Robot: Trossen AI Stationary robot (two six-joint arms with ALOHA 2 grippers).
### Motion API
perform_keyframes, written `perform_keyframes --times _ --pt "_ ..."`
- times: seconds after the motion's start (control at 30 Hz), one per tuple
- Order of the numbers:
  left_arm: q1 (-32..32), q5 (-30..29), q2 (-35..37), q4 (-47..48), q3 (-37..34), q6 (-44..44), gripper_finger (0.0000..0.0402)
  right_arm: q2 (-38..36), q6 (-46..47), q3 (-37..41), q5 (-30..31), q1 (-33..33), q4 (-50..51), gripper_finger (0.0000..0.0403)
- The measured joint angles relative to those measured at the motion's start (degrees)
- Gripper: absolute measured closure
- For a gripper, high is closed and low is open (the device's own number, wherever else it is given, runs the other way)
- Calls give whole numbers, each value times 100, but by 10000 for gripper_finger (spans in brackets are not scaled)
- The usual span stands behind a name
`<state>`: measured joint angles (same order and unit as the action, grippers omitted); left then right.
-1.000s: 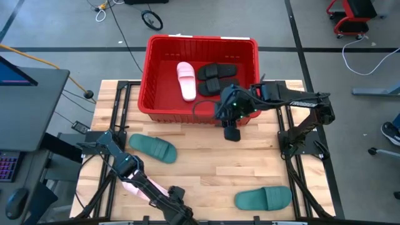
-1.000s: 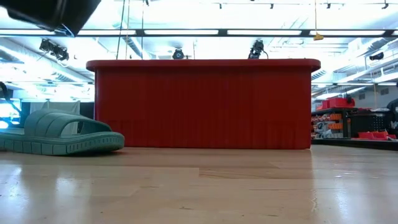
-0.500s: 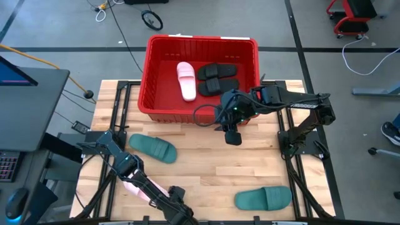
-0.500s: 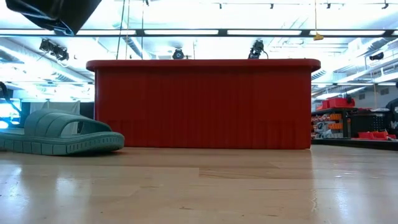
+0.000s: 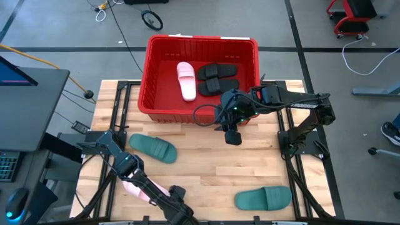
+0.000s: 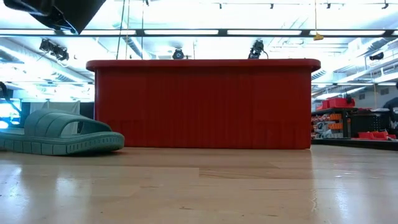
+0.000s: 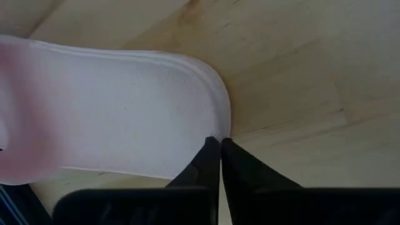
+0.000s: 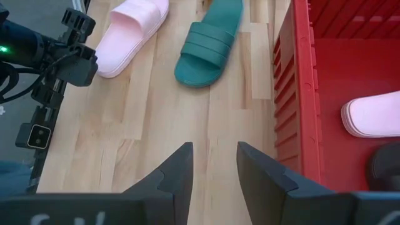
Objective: Pick and place slides into bin
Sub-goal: Put the pink slide into the red bin
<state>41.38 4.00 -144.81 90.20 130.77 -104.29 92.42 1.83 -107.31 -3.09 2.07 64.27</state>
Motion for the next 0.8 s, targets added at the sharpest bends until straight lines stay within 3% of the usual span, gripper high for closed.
perform_keyframes --times 0.2,0.5,0.67,0.8 --pt "-9 112 62 -124 421 275 398 0 0 0 0 0 1 275" --pt "178 0 998 -219 422 346 400 0 116 0 3 58 168 275" --pt "351 -606 1626 -273 423 362 400 0 266 0 7 221 425 275" --pt "386 -1663 2046 -404 423 638 401 0 458 0 3 450 601 275"
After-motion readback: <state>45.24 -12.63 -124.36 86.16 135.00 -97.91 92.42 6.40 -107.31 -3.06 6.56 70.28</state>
